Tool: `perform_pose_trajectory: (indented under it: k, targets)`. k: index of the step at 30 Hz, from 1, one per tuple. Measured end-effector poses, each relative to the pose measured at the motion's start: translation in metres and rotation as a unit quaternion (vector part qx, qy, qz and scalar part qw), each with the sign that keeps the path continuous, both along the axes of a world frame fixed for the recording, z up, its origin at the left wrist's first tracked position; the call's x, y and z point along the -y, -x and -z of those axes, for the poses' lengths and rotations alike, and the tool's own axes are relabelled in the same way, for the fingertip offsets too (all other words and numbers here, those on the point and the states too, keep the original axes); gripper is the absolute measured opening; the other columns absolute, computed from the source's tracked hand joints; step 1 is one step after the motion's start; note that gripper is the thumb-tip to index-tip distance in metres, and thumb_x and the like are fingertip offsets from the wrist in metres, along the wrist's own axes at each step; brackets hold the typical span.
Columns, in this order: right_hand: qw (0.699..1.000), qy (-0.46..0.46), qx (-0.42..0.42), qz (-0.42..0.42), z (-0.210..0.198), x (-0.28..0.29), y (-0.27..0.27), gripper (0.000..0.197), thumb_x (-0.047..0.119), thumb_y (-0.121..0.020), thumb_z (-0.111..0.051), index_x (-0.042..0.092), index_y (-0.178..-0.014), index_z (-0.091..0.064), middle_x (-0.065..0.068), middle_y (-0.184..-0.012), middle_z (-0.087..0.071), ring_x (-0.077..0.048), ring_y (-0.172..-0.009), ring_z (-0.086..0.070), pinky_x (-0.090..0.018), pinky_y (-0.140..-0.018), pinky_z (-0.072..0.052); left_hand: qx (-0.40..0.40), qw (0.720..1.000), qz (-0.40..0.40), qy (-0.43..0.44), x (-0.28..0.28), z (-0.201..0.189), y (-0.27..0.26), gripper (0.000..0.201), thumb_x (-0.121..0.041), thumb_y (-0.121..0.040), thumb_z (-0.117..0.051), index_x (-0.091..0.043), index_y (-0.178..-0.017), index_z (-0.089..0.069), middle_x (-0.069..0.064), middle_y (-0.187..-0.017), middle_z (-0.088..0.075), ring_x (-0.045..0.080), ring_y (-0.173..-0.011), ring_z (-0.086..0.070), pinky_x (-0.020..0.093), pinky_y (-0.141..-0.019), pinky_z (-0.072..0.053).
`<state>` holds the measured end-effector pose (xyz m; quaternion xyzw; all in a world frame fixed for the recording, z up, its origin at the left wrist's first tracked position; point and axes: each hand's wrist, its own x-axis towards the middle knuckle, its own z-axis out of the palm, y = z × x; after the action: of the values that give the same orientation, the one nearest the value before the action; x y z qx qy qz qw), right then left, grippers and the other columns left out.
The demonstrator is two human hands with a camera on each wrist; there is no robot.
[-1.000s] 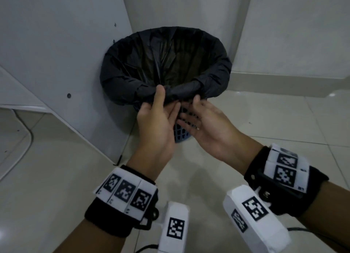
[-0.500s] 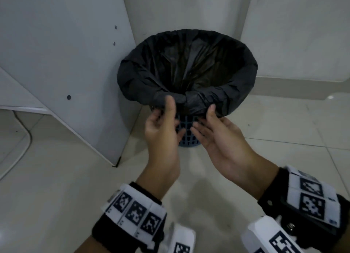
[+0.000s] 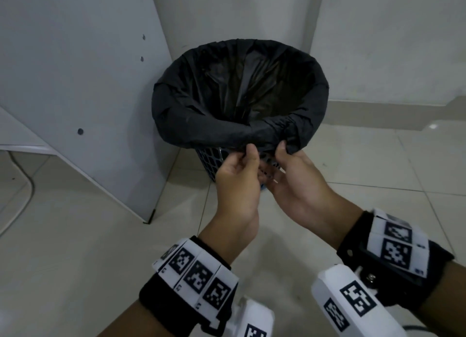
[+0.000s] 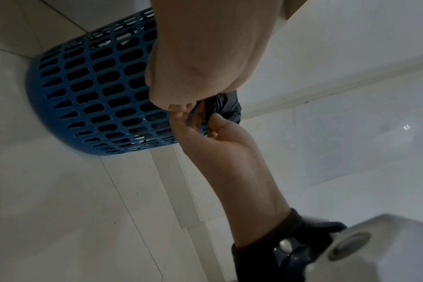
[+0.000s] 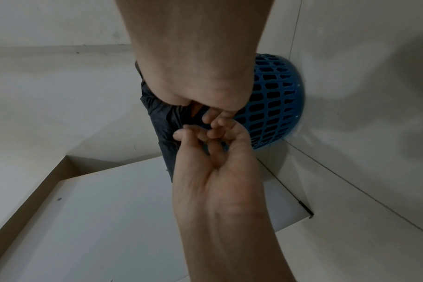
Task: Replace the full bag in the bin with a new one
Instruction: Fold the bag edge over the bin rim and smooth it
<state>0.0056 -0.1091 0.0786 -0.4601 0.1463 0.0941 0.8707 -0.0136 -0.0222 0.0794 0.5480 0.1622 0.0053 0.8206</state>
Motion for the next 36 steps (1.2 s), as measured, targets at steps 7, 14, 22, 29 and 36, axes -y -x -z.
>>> perform_pose_trajectory:
  k: [7,14,22,29,36]
  targets:
    - [0.996,-0.05,-0.019,-0.069,-0.003,0.011,-0.008,0.025,0.016,-0.102,-0.048,0.01,-0.122,-0.062,-0.004,-0.1,-0.073,-0.016,-0.087,-0.066,-0.034,-0.091,-0.057,-0.037,0.999,-0.021,0.003,-0.007,-0.006,-0.01,0.019,-0.024,-0.107,-0.046,-0.018,-0.108,-0.064,-0.009,-0.075,-0.06,0.003,-0.067,-0.057,0.022,-0.068,-0.048]
    - [0.996,-0.061,0.012,-0.069,-0.003,0.016,-0.009,0.025,0.023,-0.098,-0.057,0.009,-0.118,-0.064,-0.002,-0.094,-0.072,-0.014,-0.085,-0.066,-0.036,-0.094,-0.057,-0.054,0.997,-0.056,0.016,-0.01,-0.006,-0.008,0.018,-0.033,-0.101,-0.056,-0.027,-0.112,-0.069,-0.01,-0.095,-0.069,0.006,-0.081,-0.058,0.027,-0.076,-0.049]
    - [1.0,-0.001,0.027,-0.012,0.004,0.001,-0.011,0.03,0.013,-0.095,-0.063,0.001,-0.122,-0.061,-0.015,-0.112,-0.074,-0.023,-0.103,-0.072,-0.031,-0.092,-0.058,-0.009,0.999,-0.039,0.012,0.002,-0.009,0.013,0.024,-0.045,-0.096,-0.059,-0.027,-0.101,-0.075,-0.016,-0.092,-0.076,-0.006,-0.085,-0.067,0.022,-0.088,-0.053]
    - [0.999,0.016,0.036,0.009,0.009,0.003,-0.004,0.035,0.02,-0.088,-0.07,0.002,-0.117,-0.066,-0.014,-0.11,-0.073,-0.018,-0.093,-0.073,-0.029,-0.086,-0.059,-0.016,0.999,-0.031,0.02,-0.005,-0.01,-0.002,0.024,-0.034,-0.101,-0.056,-0.019,-0.113,-0.07,-0.002,-0.106,-0.075,0.007,-0.091,-0.068,0.023,-0.078,-0.054]
    - [0.999,-0.011,0.043,0.02,0.006,0.003,-0.01,0.012,0.012,-0.097,-0.058,0.006,-0.104,-0.066,-0.011,-0.093,-0.07,-0.017,-0.083,-0.069,-0.03,-0.088,-0.059,-0.031,0.994,-0.032,0.096,-0.008,-0.011,-0.006,0.023,-0.013,-0.104,-0.049,-0.012,-0.124,-0.061,0.002,-0.107,-0.069,0.009,-0.092,-0.065,0.024,-0.085,-0.053]
